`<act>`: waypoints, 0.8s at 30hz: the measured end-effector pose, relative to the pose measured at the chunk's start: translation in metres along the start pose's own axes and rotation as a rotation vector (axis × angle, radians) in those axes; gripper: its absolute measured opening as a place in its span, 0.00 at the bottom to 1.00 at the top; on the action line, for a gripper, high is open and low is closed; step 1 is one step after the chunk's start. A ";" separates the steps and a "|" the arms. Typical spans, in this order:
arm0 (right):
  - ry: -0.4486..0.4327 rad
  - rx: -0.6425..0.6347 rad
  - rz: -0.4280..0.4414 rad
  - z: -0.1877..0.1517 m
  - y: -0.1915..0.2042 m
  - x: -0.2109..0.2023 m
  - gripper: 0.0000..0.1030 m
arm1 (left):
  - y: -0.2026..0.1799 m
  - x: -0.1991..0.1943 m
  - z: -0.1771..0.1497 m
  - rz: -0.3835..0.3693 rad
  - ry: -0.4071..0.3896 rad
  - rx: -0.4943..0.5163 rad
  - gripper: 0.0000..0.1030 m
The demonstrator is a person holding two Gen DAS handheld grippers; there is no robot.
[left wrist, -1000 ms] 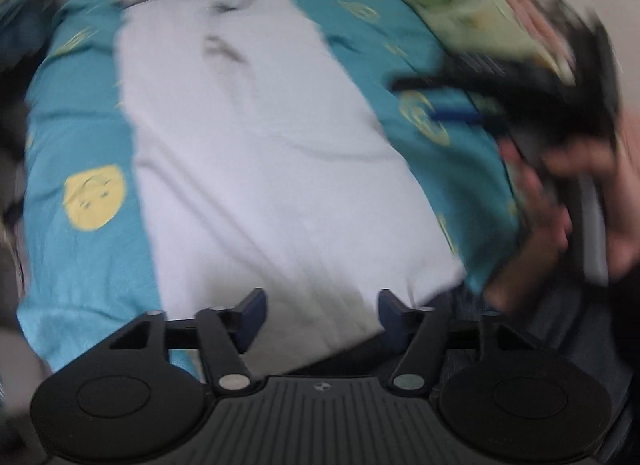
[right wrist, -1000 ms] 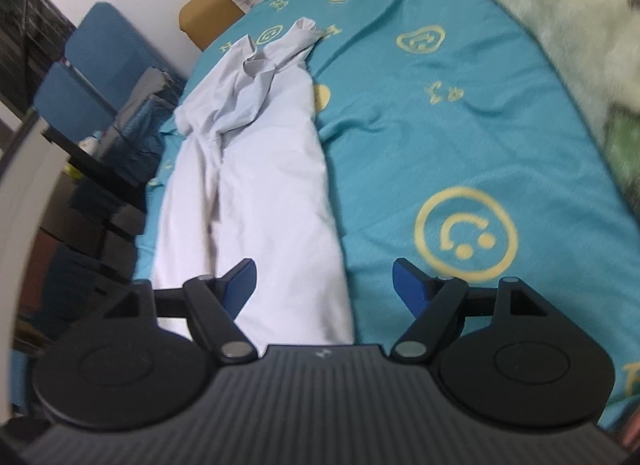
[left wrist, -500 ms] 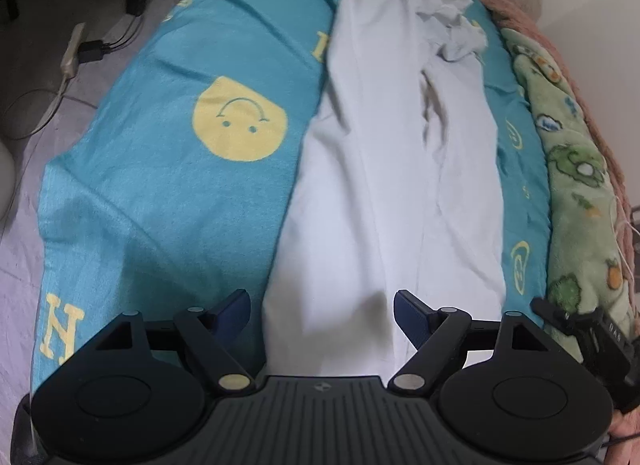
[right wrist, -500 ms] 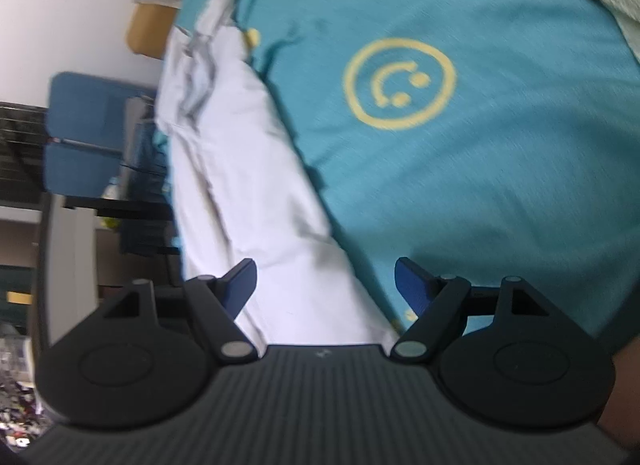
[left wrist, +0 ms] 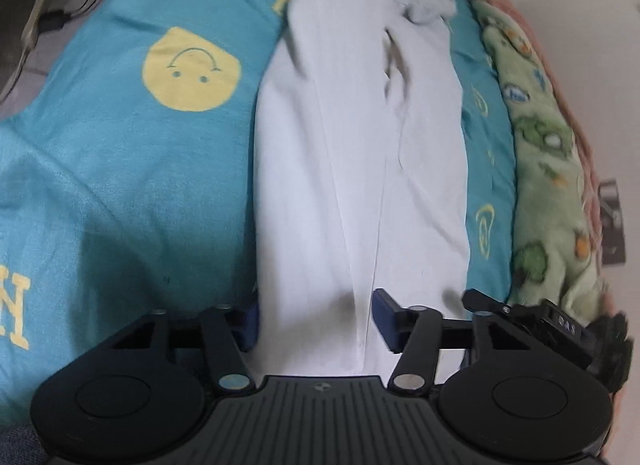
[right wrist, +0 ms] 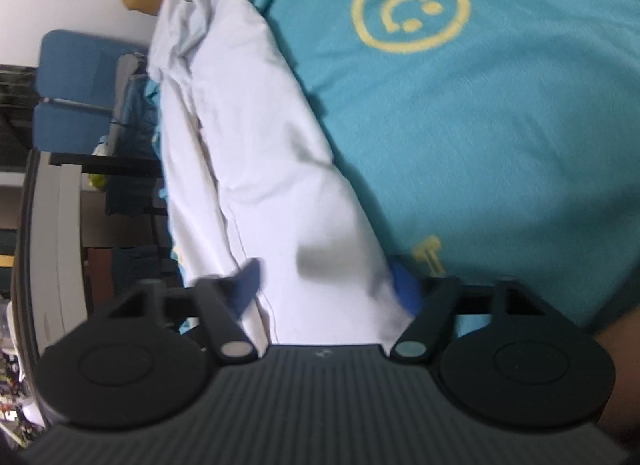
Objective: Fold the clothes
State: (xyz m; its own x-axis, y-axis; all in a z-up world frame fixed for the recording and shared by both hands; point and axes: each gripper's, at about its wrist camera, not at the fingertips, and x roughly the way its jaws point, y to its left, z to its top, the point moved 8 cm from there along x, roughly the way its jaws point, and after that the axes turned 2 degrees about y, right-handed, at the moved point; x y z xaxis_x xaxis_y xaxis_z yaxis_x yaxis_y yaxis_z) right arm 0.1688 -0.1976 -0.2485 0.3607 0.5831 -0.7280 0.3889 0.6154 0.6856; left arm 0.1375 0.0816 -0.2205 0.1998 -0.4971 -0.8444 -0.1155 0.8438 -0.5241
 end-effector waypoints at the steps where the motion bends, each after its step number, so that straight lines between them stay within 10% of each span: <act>1: 0.001 -0.004 -0.001 -0.004 0.001 -0.003 0.50 | -0.001 0.000 -0.003 0.010 0.007 0.005 0.50; 13: 0.027 -0.090 -0.111 -0.024 0.002 0.003 0.52 | -0.014 0.005 -0.028 0.078 0.056 0.082 0.52; 17: 0.070 -0.093 -0.066 -0.030 0.005 0.004 0.52 | -0.019 0.003 -0.033 0.077 0.054 0.085 0.13; 20: 0.071 -0.142 -0.088 -0.033 0.011 0.002 0.51 | -0.024 -0.002 -0.036 0.096 0.026 0.107 0.06; 24: 0.044 -0.209 -0.130 -0.038 0.021 -0.005 0.15 | -0.032 -0.025 -0.034 0.029 -0.048 0.080 0.04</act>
State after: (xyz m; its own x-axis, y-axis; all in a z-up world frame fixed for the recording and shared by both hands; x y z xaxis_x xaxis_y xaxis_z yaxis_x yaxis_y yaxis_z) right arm 0.1425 -0.1675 -0.2302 0.2800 0.5116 -0.8123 0.2444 0.7803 0.5757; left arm 0.1034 0.0604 -0.1869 0.2446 -0.4633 -0.8518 -0.0445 0.8722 -0.4872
